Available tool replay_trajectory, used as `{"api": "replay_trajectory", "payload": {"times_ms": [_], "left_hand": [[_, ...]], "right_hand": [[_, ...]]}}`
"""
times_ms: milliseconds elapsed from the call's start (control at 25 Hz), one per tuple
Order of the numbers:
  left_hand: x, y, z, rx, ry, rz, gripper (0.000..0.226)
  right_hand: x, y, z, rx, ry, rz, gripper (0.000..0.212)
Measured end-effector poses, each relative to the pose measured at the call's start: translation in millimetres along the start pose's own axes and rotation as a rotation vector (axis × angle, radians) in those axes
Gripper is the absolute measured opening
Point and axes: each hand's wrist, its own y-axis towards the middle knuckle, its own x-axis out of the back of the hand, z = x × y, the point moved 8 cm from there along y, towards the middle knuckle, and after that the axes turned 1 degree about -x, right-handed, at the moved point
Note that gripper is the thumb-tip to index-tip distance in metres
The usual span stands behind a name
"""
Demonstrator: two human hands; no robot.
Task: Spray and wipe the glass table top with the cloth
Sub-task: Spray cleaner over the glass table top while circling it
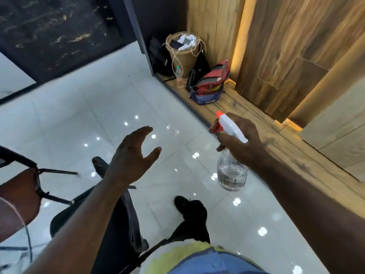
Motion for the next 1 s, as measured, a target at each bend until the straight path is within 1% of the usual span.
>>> {"api": "replay_trajectory", "payload": {"times_ms": [80,240,320,440,520,600,760,840,920,1000], "left_hand": [[-6,40,27,0.033,-0.046,0.017,0.067],[14,104,63,0.092,-0.138,-0.038,0.067],[29,136,81,0.104,-0.126,-0.067,0.066],[57,167,112,0.172,-0.133,-0.158,0.063],[62,183,130,0.216,-0.104,-0.160,0.064],[68,198,161,0.312,-0.092,-0.165,0.064],[97,227,211,0.507,-0.045,-0.267,0.064],[112,234,224,0.596,-0.040,-0.308,0.063],[126,234,240,0.699,-0.014,-0.364,0.063],[135,225,257,0.816,-0.016,-0.436,0.063]], "right_hand": [[-24,40,-13,-0.008,-0.058,0.068,0.016],[-64,124,-10,-0.009,0.003,0.140,0.023],[-84,170,-8,-0.001,0.005,0.199,0.022],[-120,236,-8,0.029,-0.022,0.271,0.026],[-141,273,-15,0.027,-0.013,0.325,0.027],[-179,316,-25,0.034,0.019,0.441,0.030],[-260,403,-27,0.095,0.069,0.650,0.040],[-295,432,-21,0.116,0.100,0.751,0.033],[-340,460,-11,0.131,0.152,0.900,0.020],[-386,481,-5,0.122,0.160,1.043,0.017]]}}
